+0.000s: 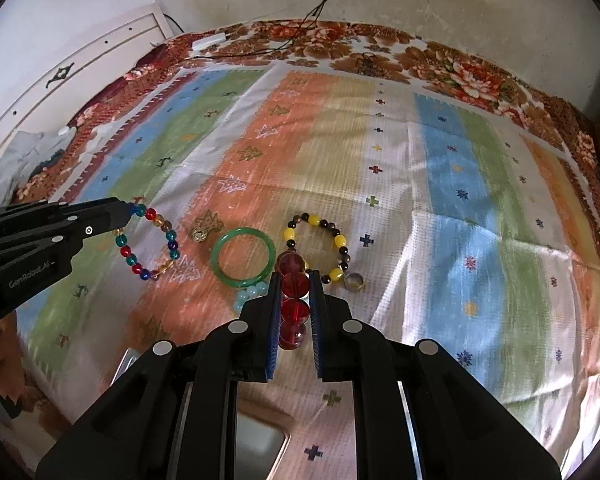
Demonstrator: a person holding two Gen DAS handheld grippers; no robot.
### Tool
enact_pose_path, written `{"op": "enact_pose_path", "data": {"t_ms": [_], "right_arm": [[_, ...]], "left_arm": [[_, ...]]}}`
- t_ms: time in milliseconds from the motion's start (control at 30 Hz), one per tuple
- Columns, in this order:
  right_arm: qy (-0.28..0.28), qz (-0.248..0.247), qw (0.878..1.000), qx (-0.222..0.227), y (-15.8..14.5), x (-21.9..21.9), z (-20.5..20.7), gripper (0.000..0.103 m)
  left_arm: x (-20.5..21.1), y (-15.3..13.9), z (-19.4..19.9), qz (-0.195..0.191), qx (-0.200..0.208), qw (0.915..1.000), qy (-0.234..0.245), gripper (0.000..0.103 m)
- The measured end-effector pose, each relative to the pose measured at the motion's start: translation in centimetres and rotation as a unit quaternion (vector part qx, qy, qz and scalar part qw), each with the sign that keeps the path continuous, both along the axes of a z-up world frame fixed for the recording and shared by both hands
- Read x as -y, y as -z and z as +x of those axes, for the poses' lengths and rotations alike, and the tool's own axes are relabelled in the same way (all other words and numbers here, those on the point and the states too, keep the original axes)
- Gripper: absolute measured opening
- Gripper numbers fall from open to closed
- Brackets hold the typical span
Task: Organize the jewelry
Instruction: 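Lift both held bracelets and carry them toward the silver tin box, then lower both bracelets into the tin box and open both tools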
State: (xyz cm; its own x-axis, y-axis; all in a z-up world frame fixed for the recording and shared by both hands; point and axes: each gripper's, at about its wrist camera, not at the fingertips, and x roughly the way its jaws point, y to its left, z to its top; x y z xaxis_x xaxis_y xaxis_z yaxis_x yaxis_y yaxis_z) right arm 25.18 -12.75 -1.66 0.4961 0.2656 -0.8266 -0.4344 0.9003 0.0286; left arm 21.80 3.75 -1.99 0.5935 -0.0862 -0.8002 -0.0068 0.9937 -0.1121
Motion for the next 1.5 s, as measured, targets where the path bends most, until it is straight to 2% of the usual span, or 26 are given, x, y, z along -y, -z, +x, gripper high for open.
{"op": "enact_pose_path", "data": {"t_ms": [100,333,500,700,1133,1500], "right_arm": [[-0.002,-0.006,1.0,0.008,-0.3,0.1,-1.0,0.014],[-0.001,0.002,1.0,0.02,-1.3,0.5,-2.9,0.014],[-0.008,-0.017,0.999,0.036,-1.6,0.5,-4.2,0.014],[-0.001,-0.001,0.999,0.04,-2.2,1.1,-5.3,0.014],[-0.01,0.014,0.999,0.049,-3.0,1.3,-8.4,0.014],[-0.017,0.017,0.999,0.038,-2.1,1.4,-10.8,0.014]], "left_arm": [[0.5,-0.3,-0.5,0.017,0.008,0.9998,0.001,0.009],[0.9,-0.9,-1.9,0.018,0.016,0.9997,-0.002,0.009],[1.5,-1.3,-3.1,0.029,0.027,0.9992,-0.002,0.009],[2.1,-2.0,-4.4,0.032,0.04,0.9987,0.002,0.009],[2.9,-2.6,-7.4,0.012,0.051,0.9985,0.019,0.009],[4.0,-2.0,-10.9,0.017,0.052,0.9978,0.037,0.009]]}}
